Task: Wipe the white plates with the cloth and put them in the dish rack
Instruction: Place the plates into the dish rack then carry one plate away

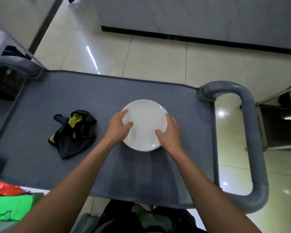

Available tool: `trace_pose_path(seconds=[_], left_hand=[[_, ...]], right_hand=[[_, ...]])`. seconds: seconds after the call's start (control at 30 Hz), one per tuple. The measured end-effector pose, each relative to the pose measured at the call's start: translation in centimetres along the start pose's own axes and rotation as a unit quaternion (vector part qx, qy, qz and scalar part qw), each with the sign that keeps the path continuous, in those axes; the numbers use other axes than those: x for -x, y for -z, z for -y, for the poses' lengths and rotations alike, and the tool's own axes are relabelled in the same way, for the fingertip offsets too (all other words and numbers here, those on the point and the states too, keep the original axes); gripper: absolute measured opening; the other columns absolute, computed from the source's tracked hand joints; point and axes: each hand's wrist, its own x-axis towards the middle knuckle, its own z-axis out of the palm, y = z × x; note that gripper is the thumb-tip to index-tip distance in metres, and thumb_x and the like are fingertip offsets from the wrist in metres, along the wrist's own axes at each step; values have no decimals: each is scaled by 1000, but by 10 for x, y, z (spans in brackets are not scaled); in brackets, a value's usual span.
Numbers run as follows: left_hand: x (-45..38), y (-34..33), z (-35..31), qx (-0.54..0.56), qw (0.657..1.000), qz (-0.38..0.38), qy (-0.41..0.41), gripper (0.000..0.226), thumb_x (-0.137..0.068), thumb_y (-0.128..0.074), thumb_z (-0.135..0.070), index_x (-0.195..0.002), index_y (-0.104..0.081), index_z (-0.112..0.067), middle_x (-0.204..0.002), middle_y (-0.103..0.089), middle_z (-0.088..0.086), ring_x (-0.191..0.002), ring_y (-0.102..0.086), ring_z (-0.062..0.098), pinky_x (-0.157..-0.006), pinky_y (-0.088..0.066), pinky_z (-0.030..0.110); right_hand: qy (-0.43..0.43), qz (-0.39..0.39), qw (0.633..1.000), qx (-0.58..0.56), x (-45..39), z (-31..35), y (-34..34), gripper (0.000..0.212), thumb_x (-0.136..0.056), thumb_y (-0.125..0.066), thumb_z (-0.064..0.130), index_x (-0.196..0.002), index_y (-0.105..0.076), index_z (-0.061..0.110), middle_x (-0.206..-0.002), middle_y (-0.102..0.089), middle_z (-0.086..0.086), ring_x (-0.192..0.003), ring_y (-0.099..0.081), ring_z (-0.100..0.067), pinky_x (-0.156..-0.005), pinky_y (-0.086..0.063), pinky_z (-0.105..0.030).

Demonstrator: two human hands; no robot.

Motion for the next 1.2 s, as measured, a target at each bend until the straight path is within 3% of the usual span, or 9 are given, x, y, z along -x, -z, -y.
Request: trace_pose_path(seconds=[0.13, 0.3, 0.43, 0.67, 0.8, 0.93, 1.2], left_hand=[[-11, -8, 5, 11, 1000, 9, -10, 59, -89, -70, -24, -145, -50, -29, -139, -42, 2, -122, -45, 16, -96, -34, 24], [-14, -18, 10, 26, 998, 16, -51, 64, -81, -77, -20, -140, -53, -29, -146, -33, -3, -131, -39, 14, -107, -37, 32], [-14, -22, 18, 17, 997, 4, -71, 71, -75, -80, -16, -139, -53, -28, -148, -30, -4, -135, -37, 16, -110, -38, 34], [-16, -20, 19, 20, 997, 15, -79, 73, -74, -81, -15, -141, -53, -26, -146, -32, -3, -132, -39, 16, -109, -40, 36], [-14, -18, 9, 9, 993, 18, -112, 74, -74, -81, -16, -141, -53, -27, -146, -33, -3, -132, -39, 16, -106, -37, 29], [-11, -17, -17, 15, 987, 42, -154, 73, -76, -80, -17, -142, -52, -28, -144, -34, -5, -130, -38, 13, -105, -36, 28], [18, -38, -96, -11, 963, 123, -240, 71, -78, -81, -23, -143, -51, -30, -145, -34, -5, -118, -37, 6, -95, -37, 25]], right_hand=[[-9, -32, 999, 18, -4, 4, -11, 86, -81, -75, 24, -155, -30, 22, -150, -36, 0, -136, -34, -28, -112, -29, -35], [-15, -50, 996, 68, 0, 2, -30, 101, -79, -79, 37, -159, -17, 28, -166, -11, 2, -142, -19, -28, -108, -22, -28], [1, -79, 995, 64, -2, 2, -35, 98, -77, -81, 35, -156, -24, 30, -165, -10, 10, -136, -25, -28, -97, -19, -18], [-9, -112, 994, 19, 4, -1, -34, 93, -72, -86, 34, -151, -37, 24, -157, -24, 16, -127, -33, -28, -98, -31, -25], [-2, -138, 990, -9, 14, -1, -24, 93, -70, -87, 30, -149, -39, 19, -155, -29, 12, -136, -37, -22, -111, -38, -35], [-3, -183, 983, -28, 25, 1, 0, 91, -72, -87, 27, -150, -41, 18, -154, -30, 11, -138, -37, -16, -114, -38, -39], [-39, -293, 954, -51, 77, -8, 67, 93, -74, -87, 40, -151, -35, 28, -150, -26, 13, -138, -34, -19, -111, -43, -42]])
